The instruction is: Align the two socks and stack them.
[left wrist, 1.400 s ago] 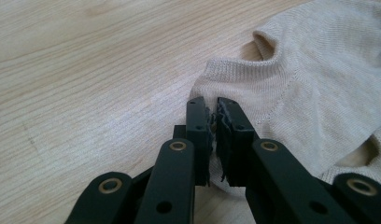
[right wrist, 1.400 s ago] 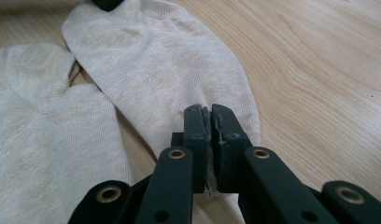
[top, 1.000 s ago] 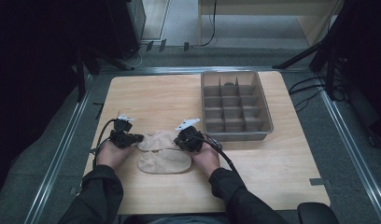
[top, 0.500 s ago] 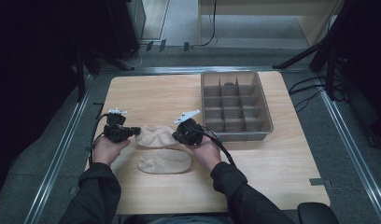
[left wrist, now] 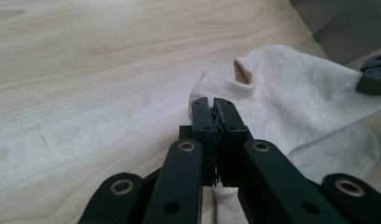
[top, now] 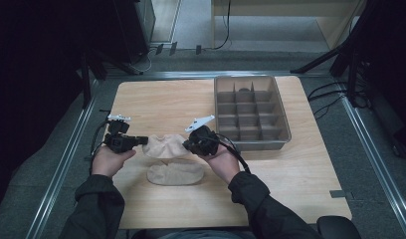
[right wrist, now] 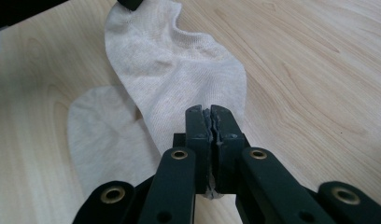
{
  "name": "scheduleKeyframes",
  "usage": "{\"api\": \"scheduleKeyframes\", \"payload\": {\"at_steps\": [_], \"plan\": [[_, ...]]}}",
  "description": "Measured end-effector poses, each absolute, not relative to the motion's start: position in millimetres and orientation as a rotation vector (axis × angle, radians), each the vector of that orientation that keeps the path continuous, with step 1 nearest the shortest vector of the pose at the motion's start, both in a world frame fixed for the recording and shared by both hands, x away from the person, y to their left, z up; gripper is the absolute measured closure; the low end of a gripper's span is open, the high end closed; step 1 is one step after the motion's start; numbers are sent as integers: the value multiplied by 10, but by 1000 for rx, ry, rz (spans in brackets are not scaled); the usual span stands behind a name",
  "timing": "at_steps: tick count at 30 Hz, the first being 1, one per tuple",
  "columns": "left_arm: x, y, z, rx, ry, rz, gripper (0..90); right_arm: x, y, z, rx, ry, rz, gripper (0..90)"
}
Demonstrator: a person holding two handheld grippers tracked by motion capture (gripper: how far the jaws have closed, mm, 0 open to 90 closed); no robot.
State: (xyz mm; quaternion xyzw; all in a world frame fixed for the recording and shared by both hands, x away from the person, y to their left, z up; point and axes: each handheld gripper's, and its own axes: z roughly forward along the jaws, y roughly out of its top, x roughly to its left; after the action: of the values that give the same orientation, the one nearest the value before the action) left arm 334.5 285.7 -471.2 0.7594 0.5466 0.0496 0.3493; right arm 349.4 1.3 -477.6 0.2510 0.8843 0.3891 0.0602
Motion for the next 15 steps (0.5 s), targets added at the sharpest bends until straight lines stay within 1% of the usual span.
{"api": "scheduleKeyframes", "payload": {"at_steps": [10, 15], "plan": [[3169, 2810, -4618, 1990, 1380, 112, 877, 3279, -107, -4643, 730, 2693, 1216, 865], [3051, 2795, -4598, 1997, 1369, 101, 877, 3160, -150, -4648, 727, 2697, 1233, 864]]}}
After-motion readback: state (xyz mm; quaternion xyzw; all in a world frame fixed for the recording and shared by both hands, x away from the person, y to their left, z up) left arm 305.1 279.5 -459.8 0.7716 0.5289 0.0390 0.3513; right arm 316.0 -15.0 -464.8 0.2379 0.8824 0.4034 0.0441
